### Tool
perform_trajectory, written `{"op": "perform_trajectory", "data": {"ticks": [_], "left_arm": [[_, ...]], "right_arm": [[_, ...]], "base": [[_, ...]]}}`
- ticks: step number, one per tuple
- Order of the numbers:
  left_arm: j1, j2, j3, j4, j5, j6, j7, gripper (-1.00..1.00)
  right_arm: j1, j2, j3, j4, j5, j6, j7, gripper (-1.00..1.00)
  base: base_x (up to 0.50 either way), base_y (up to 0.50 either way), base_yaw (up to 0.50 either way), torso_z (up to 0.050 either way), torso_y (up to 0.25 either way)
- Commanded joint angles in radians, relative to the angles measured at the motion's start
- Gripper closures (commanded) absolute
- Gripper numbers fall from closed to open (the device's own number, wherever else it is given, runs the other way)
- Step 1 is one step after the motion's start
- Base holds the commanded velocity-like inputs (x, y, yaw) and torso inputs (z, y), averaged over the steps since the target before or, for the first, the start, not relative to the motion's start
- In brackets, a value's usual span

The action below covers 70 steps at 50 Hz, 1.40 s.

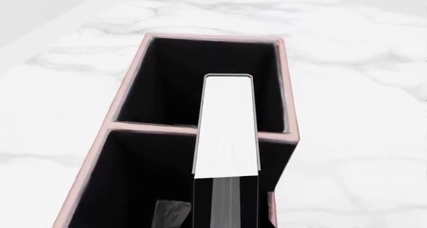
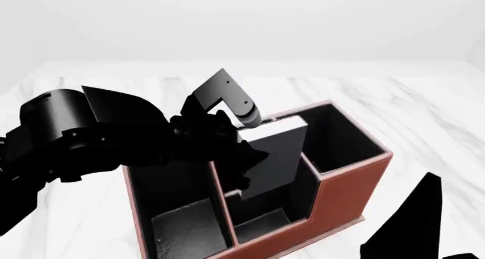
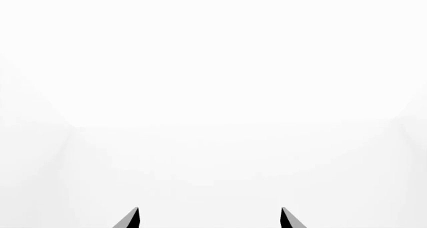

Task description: Pick up the book and place it in the back compartment of the caddy.

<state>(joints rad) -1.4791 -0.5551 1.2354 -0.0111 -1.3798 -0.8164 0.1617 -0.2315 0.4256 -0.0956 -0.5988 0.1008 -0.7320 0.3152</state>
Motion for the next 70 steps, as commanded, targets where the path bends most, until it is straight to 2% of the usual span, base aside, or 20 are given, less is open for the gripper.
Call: {"op": "perform_trajectory", "data": {"ticks": [1,45,70], "left_arm": [[0.003,0.023,-0.048,0.009,-0.006,0.005,0.014,1.00],[0.080,0.050,-0.014,-0.030,0.048,0.057,0.041,1.00],[0.129,0.100,0.008,-0.098,0.108,0.117,0.075,1.00]], "right_arm": [[-0.002,-0.014,0.020,-0.004,-0.017,0.005,-0.014,-1.00],[0.003,-0.007,0.011,0.010,-0.018,-0.001,-0.006,-1.00],[0.003,-0.003,0.006,0.011,-0.019,-0.001,-0.001,-1.00]], "base": [[0.00,0.00,0.00,0.010,0.000],[0.00,0.00,0.00,0.000,0.001],[0.00,0.00,0.00,0.000,0.001]]}}
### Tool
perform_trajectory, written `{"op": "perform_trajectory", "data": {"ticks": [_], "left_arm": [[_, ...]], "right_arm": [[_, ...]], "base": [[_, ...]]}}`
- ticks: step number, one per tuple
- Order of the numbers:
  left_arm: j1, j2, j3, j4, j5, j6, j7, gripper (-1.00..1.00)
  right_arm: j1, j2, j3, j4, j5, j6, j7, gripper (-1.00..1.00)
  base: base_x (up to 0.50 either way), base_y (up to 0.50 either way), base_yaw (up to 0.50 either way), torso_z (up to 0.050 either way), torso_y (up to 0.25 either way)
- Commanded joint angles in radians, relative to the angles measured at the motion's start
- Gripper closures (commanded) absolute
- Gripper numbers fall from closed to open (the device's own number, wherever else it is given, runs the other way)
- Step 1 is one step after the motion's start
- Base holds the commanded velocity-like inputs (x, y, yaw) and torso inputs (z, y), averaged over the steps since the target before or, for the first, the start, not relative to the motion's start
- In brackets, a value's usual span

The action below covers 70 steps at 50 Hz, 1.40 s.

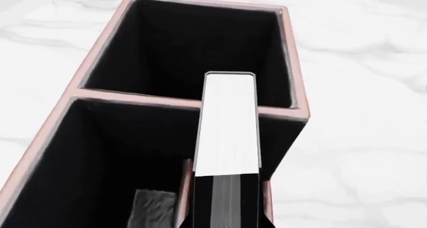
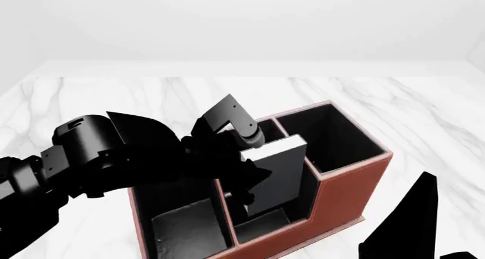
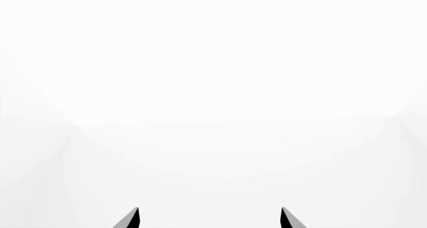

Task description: Pick up the book and place it in the back compartment of the caddy.

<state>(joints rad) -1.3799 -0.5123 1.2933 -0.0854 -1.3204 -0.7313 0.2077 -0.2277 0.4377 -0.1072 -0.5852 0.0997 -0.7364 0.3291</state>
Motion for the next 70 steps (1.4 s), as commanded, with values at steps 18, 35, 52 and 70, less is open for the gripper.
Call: {"op": "perform_trajectory", "data": {"ticks": [18,35,52,70], "left_arm": [[0.051,0.083,-0.031,-0.052,0.073,0.044,0.038,1.00],[0.058,0.075,-0.020,-0.013,0.099,0.058,0.033,-1.00],[0.009,0.007,-0.065,0.150,0.036,0.025,-0.033,-1.00],[-0.168,-0.242,-0.228,0.509,-0.199,-0.059,-0.200,-1.00]], "right_arm": [[-0.001,-0.011,0.019,0.005,-0.016,-0.004,-0.011,-1.00],[0.000,-0.008,0.019,0.008,-0.015,-0.005,-0.007,-1.00],[0.000,-0.005,0.016,0.004,-0.016,0.001,-0.004,-1.00],[-0.001,-0.004,0.010,-0.001,-0.021,0.003,-0.003,-1.00]], "base": [[0.00,0.00,-0.01,0.000,0.000],[0.00,0.00,0.00,0.000,0.000],[0.00,0.00,0.00,0.000,0.000],[0.00,0.00,0.00,0.000,0.000]]}}
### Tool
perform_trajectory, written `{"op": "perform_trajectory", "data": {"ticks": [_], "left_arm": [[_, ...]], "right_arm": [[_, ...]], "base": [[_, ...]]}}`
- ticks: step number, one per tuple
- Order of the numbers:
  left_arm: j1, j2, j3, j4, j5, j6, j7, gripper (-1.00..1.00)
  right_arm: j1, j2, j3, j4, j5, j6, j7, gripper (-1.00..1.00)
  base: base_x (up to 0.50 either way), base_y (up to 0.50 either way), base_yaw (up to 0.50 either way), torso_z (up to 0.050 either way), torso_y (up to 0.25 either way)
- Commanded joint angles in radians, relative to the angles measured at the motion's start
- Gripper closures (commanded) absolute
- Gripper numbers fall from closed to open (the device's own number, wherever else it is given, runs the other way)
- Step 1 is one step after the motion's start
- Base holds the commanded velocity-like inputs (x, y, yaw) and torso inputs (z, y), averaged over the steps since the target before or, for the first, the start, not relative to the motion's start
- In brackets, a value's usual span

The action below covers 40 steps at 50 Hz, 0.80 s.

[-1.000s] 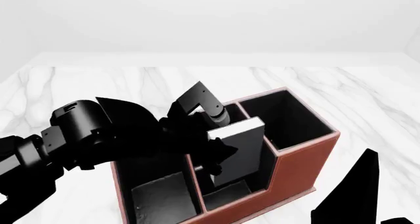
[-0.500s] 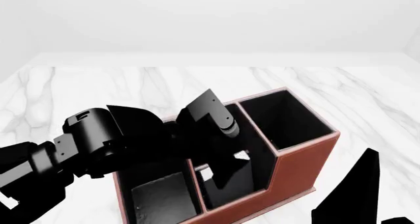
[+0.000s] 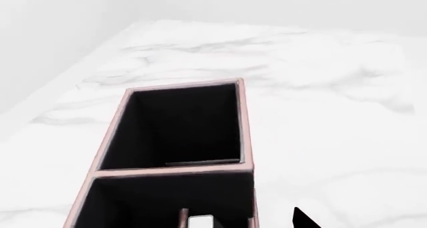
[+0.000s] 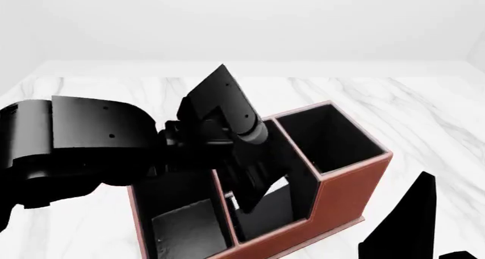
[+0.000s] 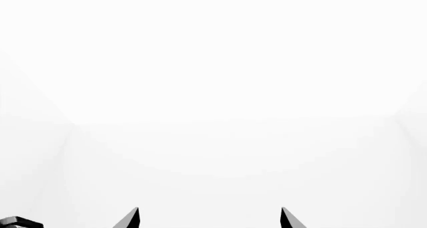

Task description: Pick up the book and place it in the back compartment of the caddy.

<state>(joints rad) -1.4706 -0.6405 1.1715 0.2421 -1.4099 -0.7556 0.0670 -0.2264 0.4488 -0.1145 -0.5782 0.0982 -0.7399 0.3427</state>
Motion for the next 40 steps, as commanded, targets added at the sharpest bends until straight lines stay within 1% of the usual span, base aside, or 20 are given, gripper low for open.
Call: {"op": "perform_trajectory", "data": {"ticks": [1,4,5,9,11,15,16,18,20,21,24,27,28,30,32,34,35,36,39,40], "left_arm": [[-0.082,-0.128,-0.114,0.195,-0.124,-0.035,-0.060,-1.00],[-0.088,-0.182,-0.148,0.248,-0.153,-0.016,-0.080,-1.00],[-0.088,-0.183,-0.148,0.249,-0.153,-0.016,-0.080,-1.00],[-0.076,-0.261,-0.196,0.308,-0.186,0.029,-0.091,-1.00],[-0.059,-0.287,-0.205,0.324,-0.176,0.048,-0.096,-1.00],[0.014,-0.374,-0.235,0.375,-0.149,0.131,-0.096,-1.00],[0.037,-0.402,-0.232,0.402,-0.099,0.143,-0.097,-1.00],[0.074,-0.443,-0.241,0.418,-0.097,0.182,-0.078,-1.00],[0.108,-0.480,-0.249,0.434,-0.060,0.221,-0.103,-1.00],[0.144,-0.522,-0.261,0.456,-0.053,0.274,-0.096,-1.00],[0.191,-0.577,-0.273,0.486,-0.020,0.344,-0.094,-1.00],[0.247,-0.643,-0.286,0.485,-0.013,0.435,-0.122,-1.00],[0.273,-0.673,-0.283,0.491,0.043,0.462,-0.144,-1.00],[0.322,-0.720,-0.283,0.497,0.059,0.547,-0.165,-1.00],[0.355,-0.745,-0.274,0.498,0.074,0.591,-0.179,-1.00],[0.415,-0.768,-0.250,0.490,0.157,0.656,-0.257,-1.00],[0.436,-0.779,-0.244,0.493,0.183,0.694,-0.267,-1.00],[0.484,-0.818,-0.227,0.493,0.174,0.819,-0.279,-1.00],[0.541,-0.867,-0.201,0.482,0.169,0.969,-0.329,-1.00],[0.558,-0.884,-0.191,0.479,0.215,1.007,-0.389,-1.00]], "right_arm": [[-0.002,-0.015,0.017,-0.008,-0.020,0.007,-0.016,-1.00],[-0.003,-0.015,0.017,-0.011,-0.021,0.007,-0.015,-1.00],[-0.003,-0.015,0.017,-0.011,-0.021,0.007,-0.015,-1.00],[-0.003,-0.015,0.014,-0.011,-0.024,0.006,-0.015,-1.00],[-0.004,-0.014,0.016,-0.011,-0.022,0.005,-0.014,-1.00],[-0.004,-0.013,0.018,-0.011,-0.021,0.004,-0.013,-1.00],[-0.003,-0.013,0.018,-0.014,-0.021,0.006,-0.012,-1.00],[-0.002,-0.013,0.017,-0.016,-0.022,0.009,-0.012,-1.00],[-0.003,-0.012,0.017,-0.022,-0.023,0.012,-0.011,-1.00],[-0.002,-0.012,0.017,-0.022,-0.023,0.013,-0.011,-1.00],[-0.002,-0.012,0.014,-0.025,-0.026,0.017,-0.011,-1.00],[-0.001,-0.011,0.012,-0.028,-0.026,0.020,-0.012,-1.00],[-0.001,-0.010,0.013,-0.029,-0.025,0.020,-0.011,-1.00],[-0.001,-0.010,0.014,-0.030,-0.024,0.021,-0.010,-1.00],[-0.001,-0.010,0.013,-0.027,-0.024,0.019,-0.010,-1.00],[-0.003,-0.009,0.013,-0.027,-0.025,0.017,-0.010,-1.00],[-0.003,-0.009,0.014,-0.028,-0.025,0.016,-0.009,-1.00],[-0.002,-0.007,0.017,-0.030,-0.022,0.019,-0.008,-1.00],[-0.003,-0.007,0.018,-0.029,-0.023,0.016,-0.007,-1.00],[-0.004,-0.007,0.019,-0.031,-0.023,0.017,-0.006,-1.00]], "base": [[0.00,0.00,0.00,0.000,0.000],[0.00,0.00,0.00,0.000,0.000],[0.00,0.00,0.00,0.000,0.000],[0.00,0.00,0.00,0.000,0.000],[0.00,0.00,0.00,0.000,0.000],[0.00,0.00,0.00,0.000,0.000],[0.00,0.00,0.00,0.000,0.000],[0.00,0.00,0.00,0.000,0.000],[0.00,0.00,0.00,0.000,0.000],[0.00,0.00,0.00,0.000,0.000],[0.00,0.00,0.00,0.000,0.000],[0.00,0.00,0.00,0.000,0.000],[0.00,0.00,0.00,0.000,0.000],[0.00,0.00,0.00,0.000,0.000],[0.00,0.00,0.00,0.000,0.000],[0.00,0.00,0.00,0.000,0.000],[0.00,0.00,0.00,0.000,0.000],[0.00,0.00,0.00,0.000,0.000],[0.00,0.00,0.00,0.000,0.000],[0.00,0.00,0.00,0.000,0.000]]}}
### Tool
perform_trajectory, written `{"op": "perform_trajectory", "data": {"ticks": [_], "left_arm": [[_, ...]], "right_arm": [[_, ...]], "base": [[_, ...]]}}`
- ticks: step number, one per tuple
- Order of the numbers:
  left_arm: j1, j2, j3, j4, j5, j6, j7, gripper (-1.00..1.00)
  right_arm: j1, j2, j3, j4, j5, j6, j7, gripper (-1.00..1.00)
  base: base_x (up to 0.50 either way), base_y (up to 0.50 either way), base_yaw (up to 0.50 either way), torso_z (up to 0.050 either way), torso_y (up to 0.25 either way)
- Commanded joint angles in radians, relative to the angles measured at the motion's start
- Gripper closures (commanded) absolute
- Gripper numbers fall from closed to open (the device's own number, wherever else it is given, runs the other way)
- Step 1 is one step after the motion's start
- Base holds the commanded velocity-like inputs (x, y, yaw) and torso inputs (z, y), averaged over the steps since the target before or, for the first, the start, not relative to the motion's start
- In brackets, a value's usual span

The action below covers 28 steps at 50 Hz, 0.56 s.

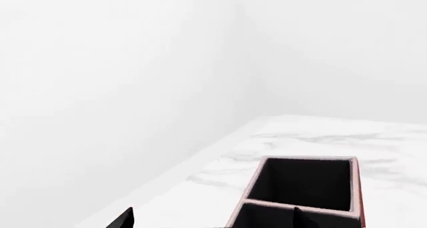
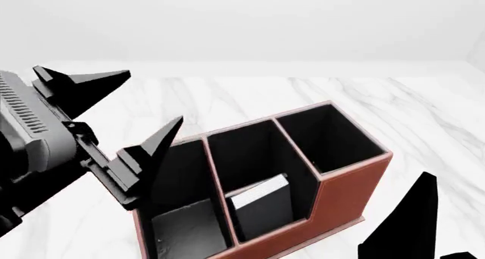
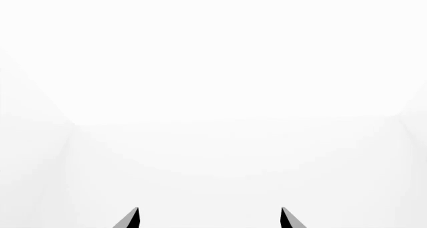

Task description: Pick up the book and place it in the back compartment of the caddy.

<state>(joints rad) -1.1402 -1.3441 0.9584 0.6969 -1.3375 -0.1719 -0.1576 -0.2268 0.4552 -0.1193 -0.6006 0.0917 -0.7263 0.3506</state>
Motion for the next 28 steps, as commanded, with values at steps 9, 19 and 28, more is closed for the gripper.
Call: {"op": "perform_trajectory", "data": {"ticks": [9,19,28], "left_arm": [[0.320,-0.227,0.107,0.019,0.342,0.694,-0.511,-1.00],[0.453,-0.226,0.237,-0.027,0.866,0.876,-1.054,-1.00],[0.426,-0.226,0.203,0.009,1.148,0.724,-1.413,-1.00]], "right_arm": [[-0.008,-0.011,0.026,-0.020,-0.022,0.007,-0.012,-1.00],[-0.015,-0.008,0.039,-0.026,-0.020,0.002,-0.005,-1.00],[-0.010,-0.018,0.037,-0.022,-0.035,0.000,0.000,-1.00]], "base": [[0.00,0.00,0.00,0.000,0.000],[0.00,0.00,0.00,0.000,0.000],[0.00,0.00,0.00,0.000,0.000]]}}
